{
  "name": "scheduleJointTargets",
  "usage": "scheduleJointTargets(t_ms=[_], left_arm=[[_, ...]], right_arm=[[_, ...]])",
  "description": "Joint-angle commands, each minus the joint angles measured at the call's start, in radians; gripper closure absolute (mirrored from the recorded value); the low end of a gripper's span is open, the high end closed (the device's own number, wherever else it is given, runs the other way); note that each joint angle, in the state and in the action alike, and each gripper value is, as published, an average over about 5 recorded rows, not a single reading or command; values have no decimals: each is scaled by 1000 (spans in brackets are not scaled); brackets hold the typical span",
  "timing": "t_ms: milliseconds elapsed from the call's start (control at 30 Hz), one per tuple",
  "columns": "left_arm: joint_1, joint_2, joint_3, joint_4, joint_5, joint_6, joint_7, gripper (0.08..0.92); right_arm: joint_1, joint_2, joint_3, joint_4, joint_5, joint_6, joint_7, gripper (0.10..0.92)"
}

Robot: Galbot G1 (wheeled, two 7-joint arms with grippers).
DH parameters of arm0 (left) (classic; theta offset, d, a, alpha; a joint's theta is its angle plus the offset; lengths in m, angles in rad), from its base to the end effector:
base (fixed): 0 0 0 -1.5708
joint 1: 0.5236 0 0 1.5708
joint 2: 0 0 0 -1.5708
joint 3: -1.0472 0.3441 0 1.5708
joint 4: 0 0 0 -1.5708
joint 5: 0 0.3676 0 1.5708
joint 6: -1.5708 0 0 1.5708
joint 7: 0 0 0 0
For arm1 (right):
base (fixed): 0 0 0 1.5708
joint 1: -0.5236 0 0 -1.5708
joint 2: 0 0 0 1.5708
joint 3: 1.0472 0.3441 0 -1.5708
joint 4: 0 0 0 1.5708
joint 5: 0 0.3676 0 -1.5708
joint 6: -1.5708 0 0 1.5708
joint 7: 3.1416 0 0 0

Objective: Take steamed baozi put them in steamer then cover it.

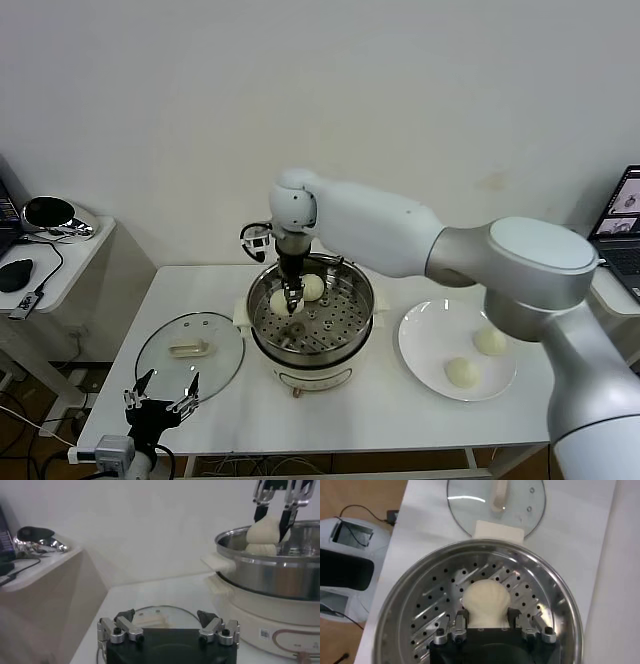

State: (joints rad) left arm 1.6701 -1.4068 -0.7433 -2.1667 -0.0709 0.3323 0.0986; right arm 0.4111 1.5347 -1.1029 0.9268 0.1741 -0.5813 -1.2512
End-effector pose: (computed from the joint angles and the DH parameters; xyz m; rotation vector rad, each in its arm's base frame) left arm 0.1682 0.0879 -0.2748 0.0276 -2.7884 -0.2195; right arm 0.5696 0.2729 -0.0808 1.4851 -1.2243 1.4075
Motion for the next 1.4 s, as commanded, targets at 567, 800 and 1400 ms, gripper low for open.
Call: scheduleJointTargets(t_ms=[567, 800, 1400], left_arm=[[-18, -5, 7, 32, 2, 0, 1, 177], [-21, -5, 6, 41, 2, 0, 1, 177], [-31, -4, 3, 48, 2, 10, 14, 177]], right_arm=[[-104, 44, 84, -61, -91, 22, 53, 499], [-92, 41, 93, -55, -91, 28, 62, 305], [146, -479, 104, 435, 16, 51, -31, 203]])
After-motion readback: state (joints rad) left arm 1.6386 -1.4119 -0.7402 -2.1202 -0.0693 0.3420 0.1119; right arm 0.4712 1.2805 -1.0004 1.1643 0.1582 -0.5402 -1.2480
